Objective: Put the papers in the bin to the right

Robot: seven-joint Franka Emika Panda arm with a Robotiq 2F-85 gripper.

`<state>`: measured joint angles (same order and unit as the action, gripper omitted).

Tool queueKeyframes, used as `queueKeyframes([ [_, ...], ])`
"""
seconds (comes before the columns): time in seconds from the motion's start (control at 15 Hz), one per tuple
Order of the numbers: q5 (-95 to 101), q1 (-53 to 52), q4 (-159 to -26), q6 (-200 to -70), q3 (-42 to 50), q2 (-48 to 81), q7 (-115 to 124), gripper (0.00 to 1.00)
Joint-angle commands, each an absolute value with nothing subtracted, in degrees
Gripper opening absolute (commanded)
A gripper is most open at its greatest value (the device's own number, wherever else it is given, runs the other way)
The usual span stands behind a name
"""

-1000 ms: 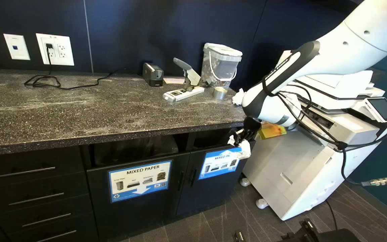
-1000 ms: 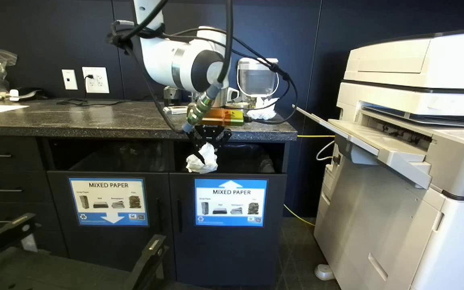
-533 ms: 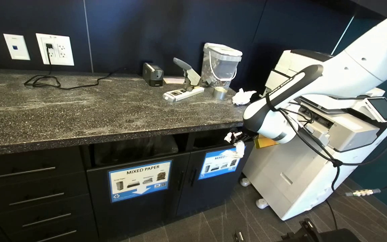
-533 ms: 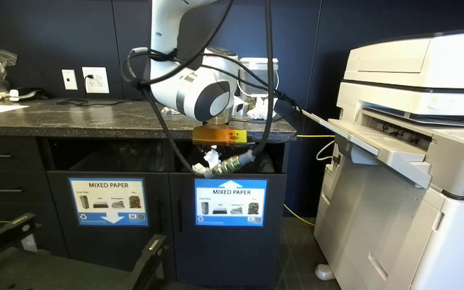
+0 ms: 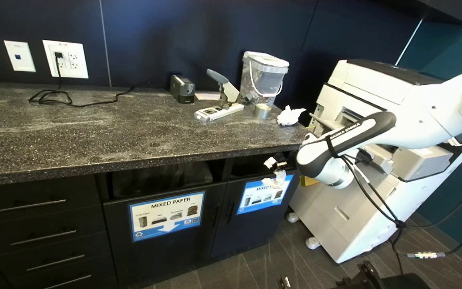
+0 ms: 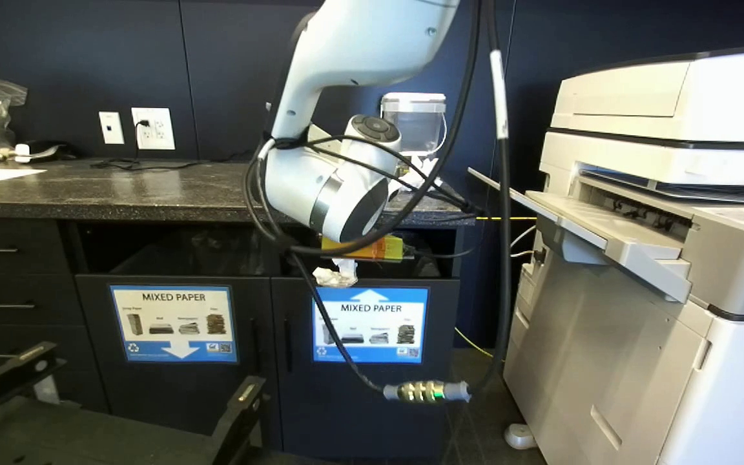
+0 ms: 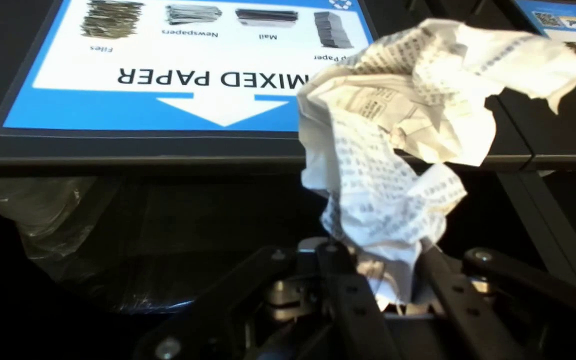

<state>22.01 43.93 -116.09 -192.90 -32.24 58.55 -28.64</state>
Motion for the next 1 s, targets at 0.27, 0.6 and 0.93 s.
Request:
queueKeyframes([
  [0.27,29.38,42.9,-102.73,-205.35,-32.02,74.81,-18.97,0.17],
  [0.6,28.44,41.37,-93.98,-213.05,-33.58,82.56,-15.73,0.17],
  [0.93,29.23,40.54,-86.7,-214.64,-36.09,87.68,-14.1,0.17],
])
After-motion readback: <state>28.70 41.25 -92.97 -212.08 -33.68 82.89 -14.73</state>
